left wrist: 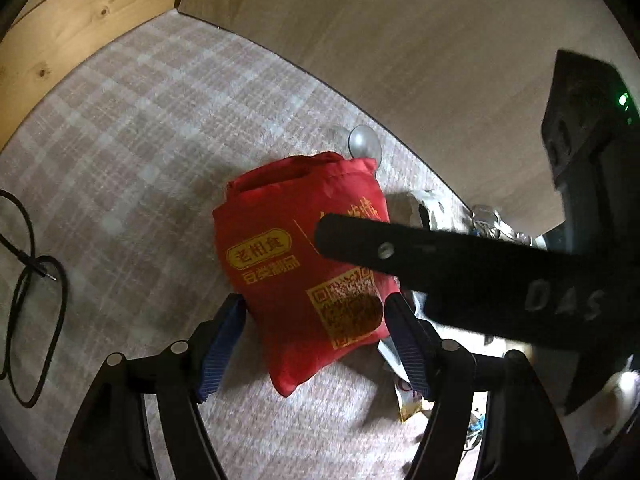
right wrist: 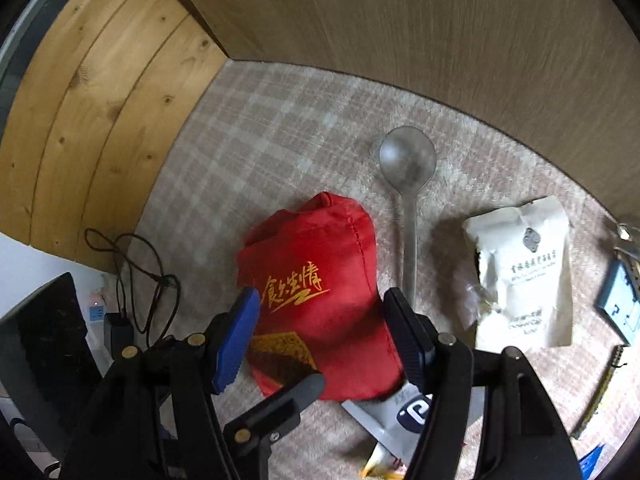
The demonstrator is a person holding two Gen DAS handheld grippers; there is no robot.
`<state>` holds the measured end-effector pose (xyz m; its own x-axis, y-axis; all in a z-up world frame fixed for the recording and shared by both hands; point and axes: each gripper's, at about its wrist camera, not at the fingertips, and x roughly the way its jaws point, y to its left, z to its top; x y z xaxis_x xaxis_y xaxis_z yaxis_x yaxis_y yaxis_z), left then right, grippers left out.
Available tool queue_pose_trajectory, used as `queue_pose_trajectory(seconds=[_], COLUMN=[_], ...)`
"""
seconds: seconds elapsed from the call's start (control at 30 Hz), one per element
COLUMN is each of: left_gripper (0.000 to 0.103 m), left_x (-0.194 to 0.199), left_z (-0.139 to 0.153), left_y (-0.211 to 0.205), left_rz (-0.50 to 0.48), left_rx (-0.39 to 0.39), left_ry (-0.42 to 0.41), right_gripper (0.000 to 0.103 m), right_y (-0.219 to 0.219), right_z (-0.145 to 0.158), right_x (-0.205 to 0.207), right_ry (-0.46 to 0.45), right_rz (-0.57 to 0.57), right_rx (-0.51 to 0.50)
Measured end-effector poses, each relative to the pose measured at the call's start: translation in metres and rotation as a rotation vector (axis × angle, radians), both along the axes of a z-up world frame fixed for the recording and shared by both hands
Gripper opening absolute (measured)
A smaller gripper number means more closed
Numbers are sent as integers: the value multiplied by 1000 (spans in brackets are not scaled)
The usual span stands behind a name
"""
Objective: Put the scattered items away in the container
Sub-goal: 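Move both grippers to the red bag on the rug, then grasp the red bag with both grippers and lift it, then carry the red bag with both grippers over the black tray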
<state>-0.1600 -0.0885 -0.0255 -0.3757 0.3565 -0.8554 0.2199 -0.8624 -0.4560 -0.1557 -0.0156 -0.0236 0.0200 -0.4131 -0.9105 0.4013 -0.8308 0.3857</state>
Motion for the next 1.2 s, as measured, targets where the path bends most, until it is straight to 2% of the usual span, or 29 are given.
queue_pose_trajectory(seconds=[0.2,0.37,0.63,0.9,1.2], left_gripper=[68,68,68,68,68], left_x=[-1,7,28,58,105], left_z=[2,22,79,116,129], left_y=[4,12,46,132,263], left_rz=[1,-10,-78,-256,-527], left_rx=[3,14,-3,-9,13], left_ry=[20,57,140,187,188], right_gripper=[58,57,57,57,57], right_y=[5,21,64,157,297], right_z=[2,20,84,127,141], right_x=[7,17,52,98,172], right_ry=[8,6,67,115,134], right_rz=[-3,-29,-68,-206,-432], right_rx=[-10,-47,-77,-69,-54])
